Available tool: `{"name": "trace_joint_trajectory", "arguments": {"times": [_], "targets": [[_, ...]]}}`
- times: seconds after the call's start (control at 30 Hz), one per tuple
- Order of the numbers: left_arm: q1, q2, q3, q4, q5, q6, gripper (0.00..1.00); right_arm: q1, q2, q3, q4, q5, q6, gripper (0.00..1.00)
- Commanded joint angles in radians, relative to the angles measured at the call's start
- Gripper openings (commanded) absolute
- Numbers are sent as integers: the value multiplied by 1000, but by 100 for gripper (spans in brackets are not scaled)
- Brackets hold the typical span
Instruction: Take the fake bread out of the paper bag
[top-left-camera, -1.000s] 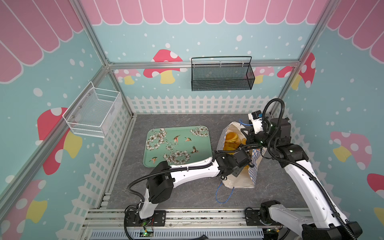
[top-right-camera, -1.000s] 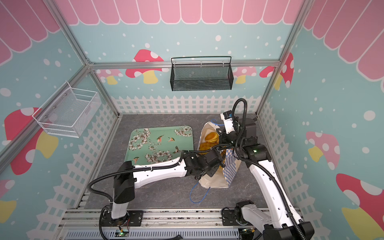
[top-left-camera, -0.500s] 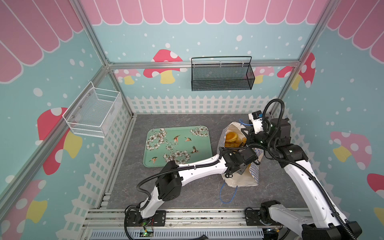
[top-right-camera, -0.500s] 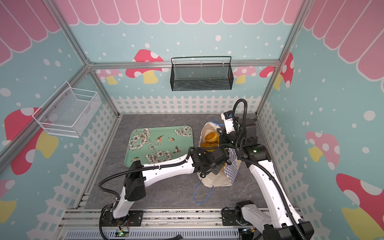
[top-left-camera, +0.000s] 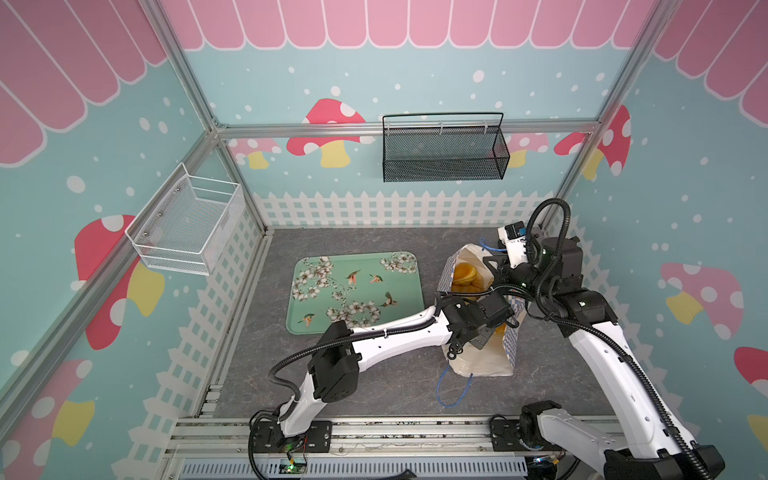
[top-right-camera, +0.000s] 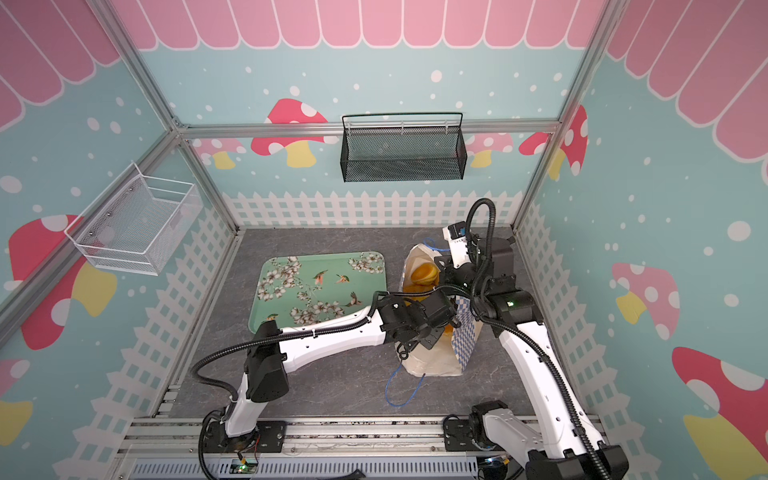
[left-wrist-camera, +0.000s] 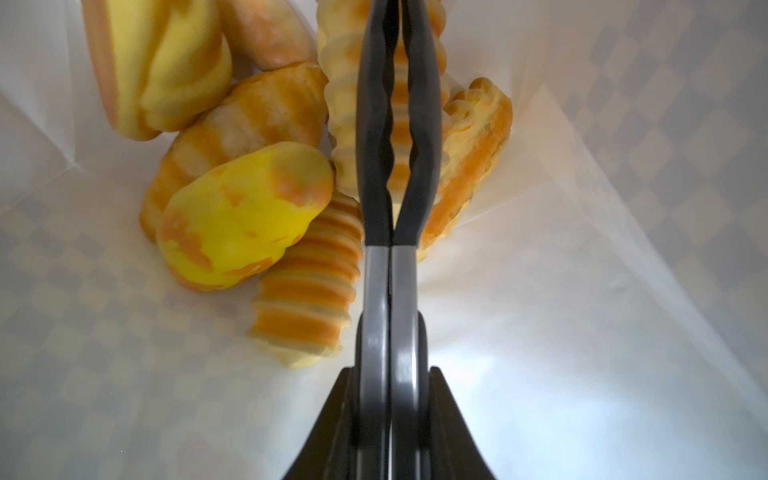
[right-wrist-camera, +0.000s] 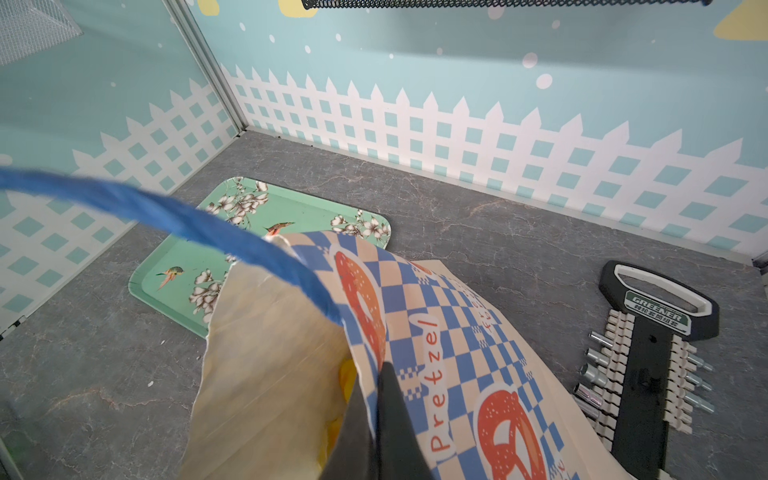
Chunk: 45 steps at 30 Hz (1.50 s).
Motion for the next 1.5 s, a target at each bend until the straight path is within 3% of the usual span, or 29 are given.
{"name": "trace_joint_trajectory", "arguments": {"times": [0.0, 0.17, 0.4, 0.73, 0.87, 1.1, 1.47], "targets": [[9, -99, -27, 31, -2, 13, 8, 10, -26, 6, 58, -26, 7, 0], [10, -168, -88, 57, 11, 19, 4, 10, -23, 6, 59, -21, 6, 0], [2, -267, -214, 59, -38, 59, 29, 10, -17, 14, 58, -20, 6, 0], [-2, -309, -248, 56, -34, 178, 38, 11, -16, -4, 58, -26, 9, 0], [-37, -305, -275, 41, -147, 318, 42, 11, -15, -3, 49, -28, -2, 0], [-27, -351, -327, 7, -223, 523, 48, 10, -6, 10, 32, -28, -22, 0], [38, -397, -379, -41, -235, 645, 52, 10, -4, 13, 27, -26, -25, 0]]}}
